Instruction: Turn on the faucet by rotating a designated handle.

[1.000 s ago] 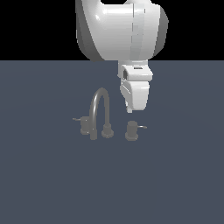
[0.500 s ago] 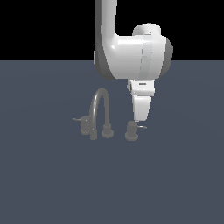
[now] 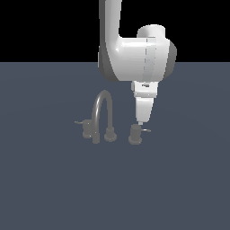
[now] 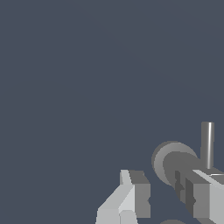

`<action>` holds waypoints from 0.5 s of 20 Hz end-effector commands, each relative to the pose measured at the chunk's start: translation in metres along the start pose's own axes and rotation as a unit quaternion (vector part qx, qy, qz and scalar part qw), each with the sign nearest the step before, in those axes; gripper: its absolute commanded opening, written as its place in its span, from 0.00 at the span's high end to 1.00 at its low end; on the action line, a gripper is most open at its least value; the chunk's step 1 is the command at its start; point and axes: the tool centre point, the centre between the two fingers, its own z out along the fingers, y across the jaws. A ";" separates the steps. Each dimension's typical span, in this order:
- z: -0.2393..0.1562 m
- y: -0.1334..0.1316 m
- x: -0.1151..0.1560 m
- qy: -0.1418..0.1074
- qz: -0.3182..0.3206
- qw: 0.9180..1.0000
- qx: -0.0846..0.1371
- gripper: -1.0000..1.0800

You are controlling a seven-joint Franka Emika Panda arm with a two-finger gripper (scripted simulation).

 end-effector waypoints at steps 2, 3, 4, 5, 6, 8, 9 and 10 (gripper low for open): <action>0.002 0.004 0.003 0.001 0.001 1.000 -0.002 1.00; 0.004 0.009 0.006 0.001 0.002 1.000 -0.004 1.00; 0.006 0.013 0.009 0.001 0.003 1.000 -0.006 1.00; 0.008 0.018 0.013 0.001 0.005 1.000 -0.008 1.00; 0.010 0.022 0.016 0.001 0.006 1.000 -0.010 1.00; 0.013 0.032 0.022 0.002 0.008 1.000 -0.014 1.00; 0.015 0.036 0.026 0.002 0.010 1.000 -0.016 1.00; 0.017 0.041 0.029 0.002 0.011 1.000 -0.018 1.00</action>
